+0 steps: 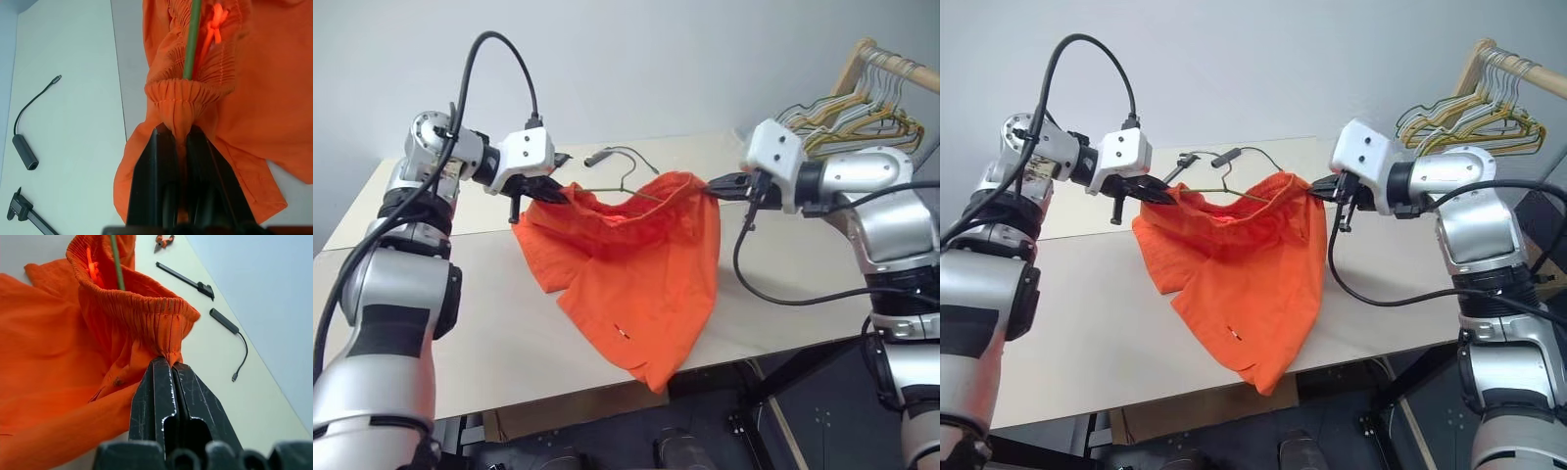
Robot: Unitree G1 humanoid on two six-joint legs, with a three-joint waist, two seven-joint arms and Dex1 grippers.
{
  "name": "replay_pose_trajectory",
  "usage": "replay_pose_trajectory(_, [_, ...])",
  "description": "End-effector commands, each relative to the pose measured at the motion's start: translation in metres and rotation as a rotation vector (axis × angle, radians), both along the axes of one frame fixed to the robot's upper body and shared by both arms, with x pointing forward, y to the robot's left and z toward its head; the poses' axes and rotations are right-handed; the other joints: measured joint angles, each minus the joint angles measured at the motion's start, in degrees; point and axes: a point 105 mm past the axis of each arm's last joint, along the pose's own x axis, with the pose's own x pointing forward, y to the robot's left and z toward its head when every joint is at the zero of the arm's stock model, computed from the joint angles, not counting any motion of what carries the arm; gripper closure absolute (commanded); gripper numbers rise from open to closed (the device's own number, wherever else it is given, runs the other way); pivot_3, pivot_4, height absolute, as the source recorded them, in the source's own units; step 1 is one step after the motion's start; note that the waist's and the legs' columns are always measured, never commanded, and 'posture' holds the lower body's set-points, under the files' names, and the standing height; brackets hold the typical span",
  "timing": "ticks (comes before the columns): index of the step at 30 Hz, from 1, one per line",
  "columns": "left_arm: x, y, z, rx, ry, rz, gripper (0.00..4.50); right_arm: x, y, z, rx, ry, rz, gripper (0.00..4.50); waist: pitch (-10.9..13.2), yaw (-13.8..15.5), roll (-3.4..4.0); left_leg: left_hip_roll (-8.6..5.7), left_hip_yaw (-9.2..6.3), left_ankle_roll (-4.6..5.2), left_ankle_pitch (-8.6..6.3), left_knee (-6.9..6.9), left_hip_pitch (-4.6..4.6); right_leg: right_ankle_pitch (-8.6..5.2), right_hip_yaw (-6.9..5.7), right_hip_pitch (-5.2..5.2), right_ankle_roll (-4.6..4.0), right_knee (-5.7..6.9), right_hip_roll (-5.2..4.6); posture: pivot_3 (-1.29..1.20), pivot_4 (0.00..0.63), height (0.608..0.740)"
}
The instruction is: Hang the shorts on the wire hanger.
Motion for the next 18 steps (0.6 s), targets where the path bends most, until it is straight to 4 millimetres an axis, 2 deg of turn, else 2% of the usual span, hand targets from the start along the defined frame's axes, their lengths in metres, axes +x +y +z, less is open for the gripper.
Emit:
replay_pose_trajectory(1, [0.0, -0.008, 0.018, -0.054, -0.057, -0.023, 4.5, -0.005, 0.005, 0.001, -0.038, -0.065, 0.035, 4.44, 0.0, 0.0, 0.0, 0.0, 0.0, 0.0, 0.0, 0.0, 0.0, 0.0, 0.0, 0.0, 0.0, 0.0, 0.0, -0.12, 0.0, 0.74])
replay_pose_trajectory(4, [-0.002, -0.01, 0.022, -0.088, -0.045, -0.043, 4.5, 0.001, 0.004, -0.01, -0.068, -0.093, 0.006, 4.44, 0.0, -0.05, 0.0, 0.0, 0.0, 0.0, 0.0, 0.0, 0.0, 0.0, 0.0, 0.0, 0.0, 0.0, 0.0, -0.12, 0.0, 0.74])
replay_pose_trajectory(7, [-0.005, -0.009, 0.02, -0.071, -0.037, -0.061, 4.5, 0.005, 0.007, -0.007, -0.034, -0.123, -0.014, 4.44, 0.0, -0.25, 0.0, 0.0, 0.01, 0.0, 0.0, 0.01, 0.03, 0.0, 0.01, 0.0, 0.0, -0.01, 0.01, -0.12, 0.0, 0.74])
replay_pose_trajectory(10, [-0.007, -0.008, 0.015, -0.056, -0.023, -0.075, 4.5, 0.007, 0.009, -0.003, -0.01, -0.134, -0.02, 3.82, 0.0, -0.29, 0.0, 0.01, 0.0, 0.0, 0.0, 0.0, 0.05, 0.0, 0.01, 0.0, 0.0, 0.0, 0.02, -0.12, 0.0, 0.74])
replay_pose_trajectory(13, [-0.007, -0.01, 0.013, -0.067, -0.018, -0.076, 4.5, 0.006, 0.009, -0.009, -0.027, -0.125, -0.008, 2.83, 0.0, -0.24, 0.0, 0.01, 0.01, 0.0, 0.0, 0.01, 0.04, 0.0, 0.02, 0.0, 0.0, 0.01, 0.01, -0.12, 0.0, 0.74])
replay_pose_trajectory(16, [-0.006, -0.011, 0.014, -0.093, -0.017, -0.07, 4.5, 0.004, 0.006, -0.024, -0.063, -0.076, 0.002, 1.81, 0.0, -0.21, 0.0, 0.01, 0.0, 0.0, 0.0, 0.01, 0.02, 0.0, 0.01, 0.0, 0.0, 0.02, 0.0, -0.12, 0.0, 0.74])
replay_pose_trajectory(18, [-0.005, -0.011, 0.015, -0.096, -0.024, -0.063, 4.5, 0.003, 0.005, -0.033, -0.061, -0.032, 0.009, 1.81, 0.0, -0.12, 0.0, 0.01, -0.01, 0.0, 0.0, 0.0, 0.02, 0.0, 0.0, 0.01, 0.0, 0.01, 0.01, -0.12, 0.0, 0.74])
